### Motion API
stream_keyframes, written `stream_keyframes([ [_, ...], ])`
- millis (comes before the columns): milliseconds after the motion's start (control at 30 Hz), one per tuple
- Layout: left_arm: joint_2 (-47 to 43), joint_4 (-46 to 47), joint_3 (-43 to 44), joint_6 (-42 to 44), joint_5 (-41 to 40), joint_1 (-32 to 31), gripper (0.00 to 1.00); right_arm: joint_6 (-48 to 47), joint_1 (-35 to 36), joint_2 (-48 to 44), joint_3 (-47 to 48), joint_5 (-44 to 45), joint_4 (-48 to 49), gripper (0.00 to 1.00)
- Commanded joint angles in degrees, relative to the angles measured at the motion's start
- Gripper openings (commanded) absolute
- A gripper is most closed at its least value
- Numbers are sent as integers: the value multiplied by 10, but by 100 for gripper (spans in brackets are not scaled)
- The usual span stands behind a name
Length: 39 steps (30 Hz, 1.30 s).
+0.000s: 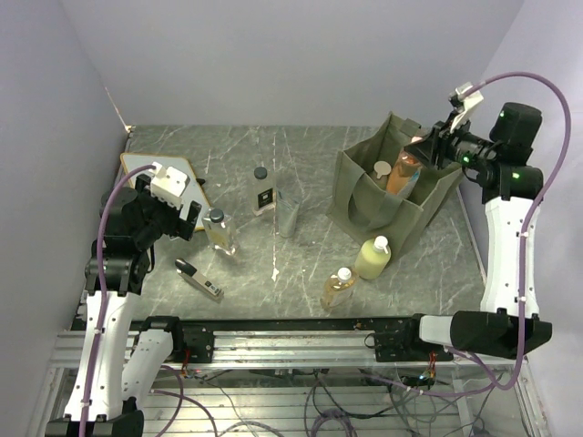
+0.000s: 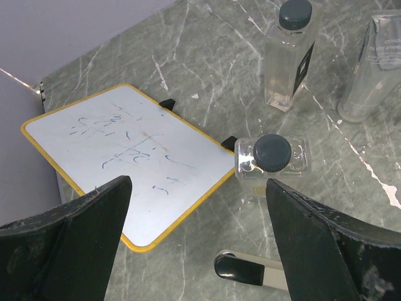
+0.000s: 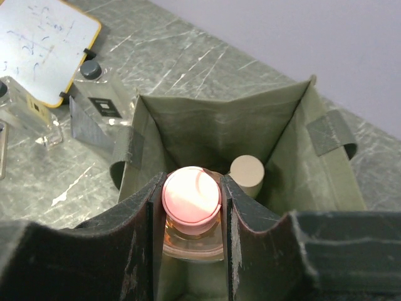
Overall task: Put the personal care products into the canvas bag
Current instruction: Place the care product in the canvas bag.
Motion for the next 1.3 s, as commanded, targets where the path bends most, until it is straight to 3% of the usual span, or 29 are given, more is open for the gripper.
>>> stream_keyframes([
  [0,0,19,-5,0,19,4,99,-5,17,-28,-33,-39,94,0],
  [333,3,22,-5,1,21,4,99,-54,123,1,-94,56,126,0],
  [800,5,26,-5,0,25,4,99,-112,125,76,-122,57,204,0],
  [1267,10,29,-7,-1,21,4,99,-110,125,118,-161,15,294,0],
])
